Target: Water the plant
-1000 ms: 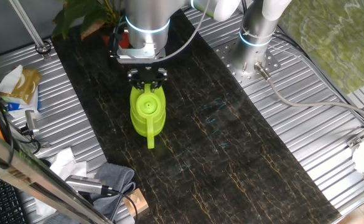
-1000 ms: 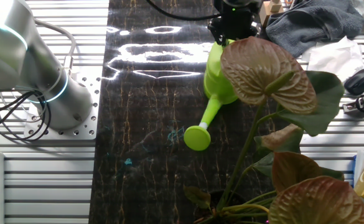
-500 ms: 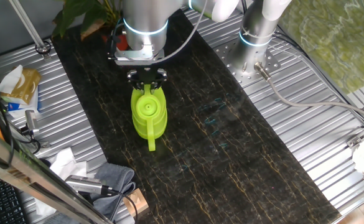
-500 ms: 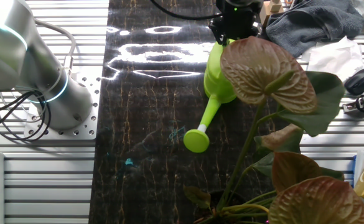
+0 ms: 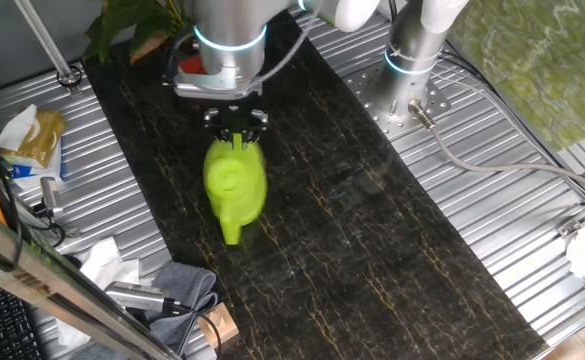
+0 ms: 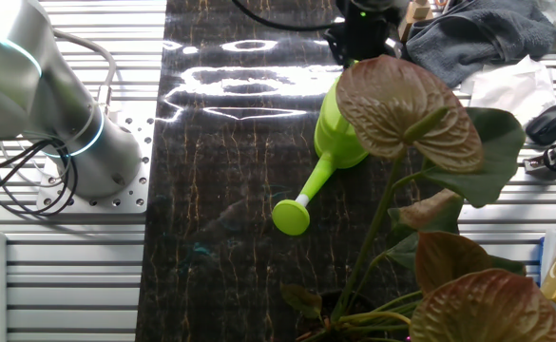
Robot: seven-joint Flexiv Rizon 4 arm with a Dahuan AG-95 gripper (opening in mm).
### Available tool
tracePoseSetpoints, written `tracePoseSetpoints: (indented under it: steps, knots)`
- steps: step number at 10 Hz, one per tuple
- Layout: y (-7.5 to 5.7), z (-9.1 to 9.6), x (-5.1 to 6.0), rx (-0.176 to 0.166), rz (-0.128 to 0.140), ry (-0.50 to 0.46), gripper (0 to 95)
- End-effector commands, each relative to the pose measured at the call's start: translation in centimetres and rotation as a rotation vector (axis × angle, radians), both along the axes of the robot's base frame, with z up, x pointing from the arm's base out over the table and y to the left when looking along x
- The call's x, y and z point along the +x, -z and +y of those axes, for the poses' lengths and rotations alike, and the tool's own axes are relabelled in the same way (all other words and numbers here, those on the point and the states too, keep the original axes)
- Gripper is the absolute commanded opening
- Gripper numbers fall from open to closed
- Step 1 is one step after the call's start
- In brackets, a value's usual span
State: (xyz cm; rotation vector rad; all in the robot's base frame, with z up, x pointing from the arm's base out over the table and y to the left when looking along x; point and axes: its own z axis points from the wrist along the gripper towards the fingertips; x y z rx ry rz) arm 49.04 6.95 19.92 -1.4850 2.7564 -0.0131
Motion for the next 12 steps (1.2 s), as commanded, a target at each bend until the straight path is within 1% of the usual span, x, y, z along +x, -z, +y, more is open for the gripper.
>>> tracePoseSetpoints:
  steps: [1,3,4,5,6,8,12]
  knots:
    - [-0.09,-0.09,-0.25,0.012,0.013,0.019,0.0]
    - [-0.09,-0.09,-0.25,0.014,0.017,0.013,0.0]
    - [-0.09,-0.09,-0.25,-0.006,0.016,-0.013,0.0]
    - [-0.09,-0.09,-0.25,-0.037,0.009,-0.043,0.0]
    - [-0.09,-0.09,-0.25,-0.052,0.004,-0.059,0.0]
    - [-0.09,-0.09,-0.25,-0.076,-0.005,-0.058,0.0]
    - [-0.09,-0.09,-0.25,-0.093,-0.008,-0.071,0.0]
